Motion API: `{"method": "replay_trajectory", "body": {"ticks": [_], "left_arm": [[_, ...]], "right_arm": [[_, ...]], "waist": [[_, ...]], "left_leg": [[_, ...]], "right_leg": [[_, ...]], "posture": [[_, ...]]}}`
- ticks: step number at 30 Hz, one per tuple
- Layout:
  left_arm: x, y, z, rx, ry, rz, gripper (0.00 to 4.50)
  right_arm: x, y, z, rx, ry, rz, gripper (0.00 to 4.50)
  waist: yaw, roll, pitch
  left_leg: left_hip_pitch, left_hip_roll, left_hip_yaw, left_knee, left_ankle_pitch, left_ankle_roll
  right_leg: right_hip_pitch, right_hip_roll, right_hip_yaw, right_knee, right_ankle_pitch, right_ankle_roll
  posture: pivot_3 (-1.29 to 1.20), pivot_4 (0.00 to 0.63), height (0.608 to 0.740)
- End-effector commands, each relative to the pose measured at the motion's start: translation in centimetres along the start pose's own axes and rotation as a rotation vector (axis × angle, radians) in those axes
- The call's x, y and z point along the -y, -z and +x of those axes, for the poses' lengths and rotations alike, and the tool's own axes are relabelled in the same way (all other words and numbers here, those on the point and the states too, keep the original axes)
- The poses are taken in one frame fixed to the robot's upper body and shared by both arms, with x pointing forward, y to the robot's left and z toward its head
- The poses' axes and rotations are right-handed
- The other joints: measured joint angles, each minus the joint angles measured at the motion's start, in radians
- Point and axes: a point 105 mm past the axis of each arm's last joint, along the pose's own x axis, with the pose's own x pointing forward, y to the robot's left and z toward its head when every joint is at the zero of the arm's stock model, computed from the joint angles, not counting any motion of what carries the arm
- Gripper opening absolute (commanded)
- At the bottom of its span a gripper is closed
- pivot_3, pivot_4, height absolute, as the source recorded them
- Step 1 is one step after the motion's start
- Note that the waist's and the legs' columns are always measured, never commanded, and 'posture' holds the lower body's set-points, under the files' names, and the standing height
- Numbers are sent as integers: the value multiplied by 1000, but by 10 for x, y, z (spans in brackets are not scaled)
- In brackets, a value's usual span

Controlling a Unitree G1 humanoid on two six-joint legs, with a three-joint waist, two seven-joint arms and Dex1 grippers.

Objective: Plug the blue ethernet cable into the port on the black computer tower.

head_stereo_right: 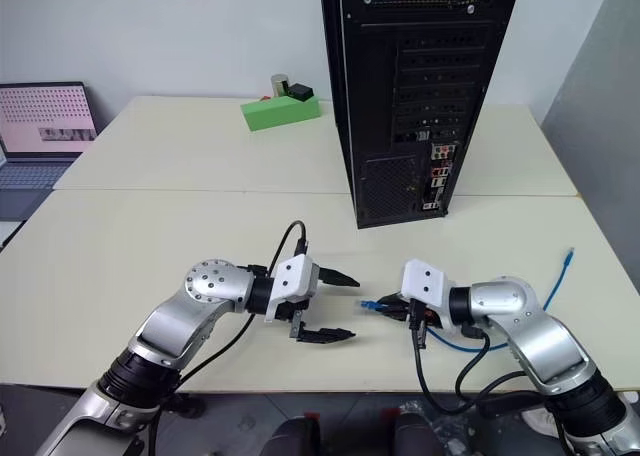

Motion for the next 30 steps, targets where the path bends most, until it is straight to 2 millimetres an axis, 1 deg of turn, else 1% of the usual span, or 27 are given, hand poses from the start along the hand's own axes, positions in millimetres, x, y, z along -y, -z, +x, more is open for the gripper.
{"method": "replay_trajectory", "body": {"ticks": [1,4,7,10,13,14,15,17,20,28,29,30], "left_arm": [[-2,-10,1,18,12,67,4325],[-2,-10,2,20,25,71,3854],[-1,-8,2,11,31,79,3169],[-1,-7,3,4,34,88,2369],[-2,-5,4,-2,32,98,1863],[-2,-5,4,-7,29,103,1512],[-3,-4,3,-11,26,109,1370],[-4,-3,3,-13,21,113,838],[-5,-3,4,-10,14,117,281],[-7,0,5,-6,-9,149,258],[-8,0,4,1,-16,161,258],[-9,-2,4,15,-23,174,258]], "right_arm": [[-4,-15,1,31,-25,-58,54],[-5,-18,3,37,-28,-59,54],[-5,-19,3,39,-29,-60,54],[-7,-20,5,42,-34,-60,54],[-7,-21,6,44,-37,-59,53],[-7,-21,6,44,-37,-59,53],[-7,-21,6,43,-37,-60,53],[-7,-21,6,43,-37,-61,53],[-8,-21,6,40,-39,-67,42],[-8,-20,3,26,-51,-99,38],[-6,-20,2,21,-49,-106,738],[-3,-19,-1,14,-44,-115,919]], "waist": [[0,0,0],[0,0,0],[0,0,0],[0,0,0],[0,0,0],[0,0,0],[0,0,0],[0,0,0],[0,0,0],[0,0,0],[0,0,0],[0,0,0]], "left_leg": [[0,0,0,0,0,0],[0,0,0,0,0,0],[0,0,0,0,0,0],[0,0,0,0,0,0],[0,0,0,0,0,0],[0,0,0,0,0,0],[0,0,0,0,0,0],[0,0,0,0,0,0],[0,0,0,0,0,0],[0,0,0,0,0,0],[0,0,0,0,0,0],[0,0,0,0,0,0]], "right_leg": [[0,0,0,0,0,0],[0,0,0,0,0,0],[0,0,0,0,0,0],[0,0,0,0,0,0],[0,0,0,0,0,0],[0,0,0,0,0,0],[0,0,0,0,0,0],[0,0,0,0,0,0],[0,0,0,0,0,0],[0,0,0,0,0,0],[0,0,0,0,0,0],[0,0,0,0,0,0]], "posture": [[0,150,740],[0,150,740],[0,150,740],[0,150,740],[0,150,740],[0,150,740],[0,150,740],[0,150,740],[0,150,740],[0,150,740],[0,150,740],[0,150,740]]}}
